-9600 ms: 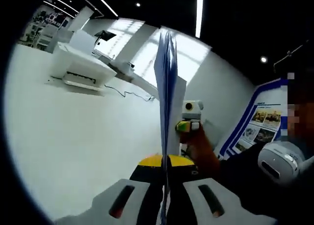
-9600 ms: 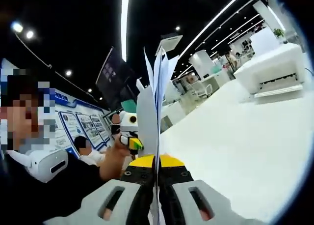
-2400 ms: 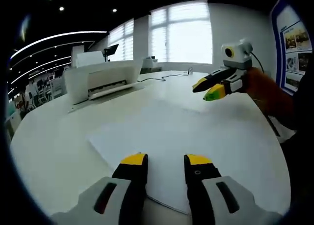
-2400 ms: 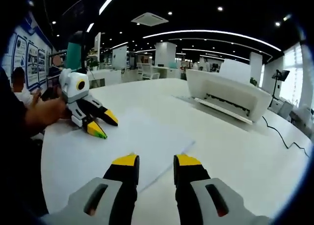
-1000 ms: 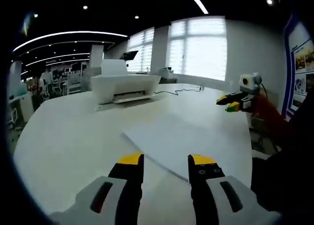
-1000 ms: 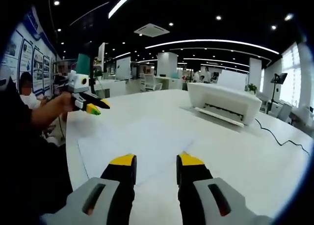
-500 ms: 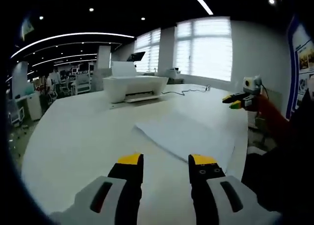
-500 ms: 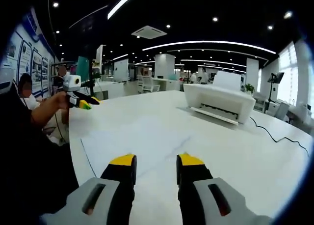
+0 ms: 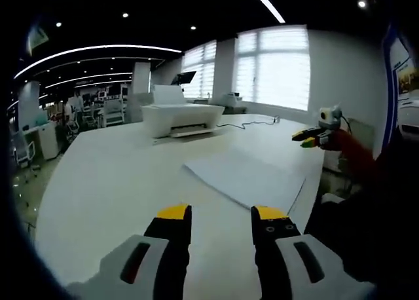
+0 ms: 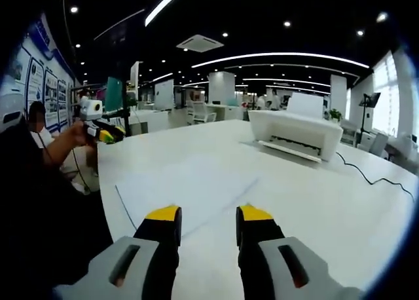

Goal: Organize the stack of printing papers by aligning and flattening the scattered papers on the table

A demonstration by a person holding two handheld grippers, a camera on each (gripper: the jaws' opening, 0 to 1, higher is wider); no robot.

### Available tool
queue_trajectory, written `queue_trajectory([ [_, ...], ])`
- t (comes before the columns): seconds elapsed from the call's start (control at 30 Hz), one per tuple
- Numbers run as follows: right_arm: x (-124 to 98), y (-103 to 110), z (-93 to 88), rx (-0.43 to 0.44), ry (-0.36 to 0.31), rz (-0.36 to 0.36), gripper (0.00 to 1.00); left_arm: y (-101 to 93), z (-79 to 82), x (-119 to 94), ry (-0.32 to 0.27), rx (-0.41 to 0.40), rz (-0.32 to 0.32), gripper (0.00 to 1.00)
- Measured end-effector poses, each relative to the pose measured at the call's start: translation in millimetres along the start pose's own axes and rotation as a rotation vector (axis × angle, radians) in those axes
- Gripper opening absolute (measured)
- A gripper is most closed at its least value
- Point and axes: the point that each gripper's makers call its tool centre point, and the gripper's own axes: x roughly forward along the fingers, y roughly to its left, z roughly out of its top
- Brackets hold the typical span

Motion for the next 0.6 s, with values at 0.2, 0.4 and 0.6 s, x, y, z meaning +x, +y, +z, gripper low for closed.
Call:
queue_trajectory([
  [0.2, -8, 5, 3.5, -0.014, -0.003, -0.002, 0.30, -3.3, -2.3, -16, 0.003, -0.002, -0.002, 0.41],
  [0.4, -16, 11, 5.4, -0.025, 0.001, -0.002, 0.30, -7.9, -3.1, -31, 0.000, -0.005, 0.003, 0.41],
  [0.6, -27, 11, 9.4, -0.039, 0.007, -0.019, 0.30, -10.3, 0.7, -48, -0.014, 0.000, 0.028, 0.41],
])
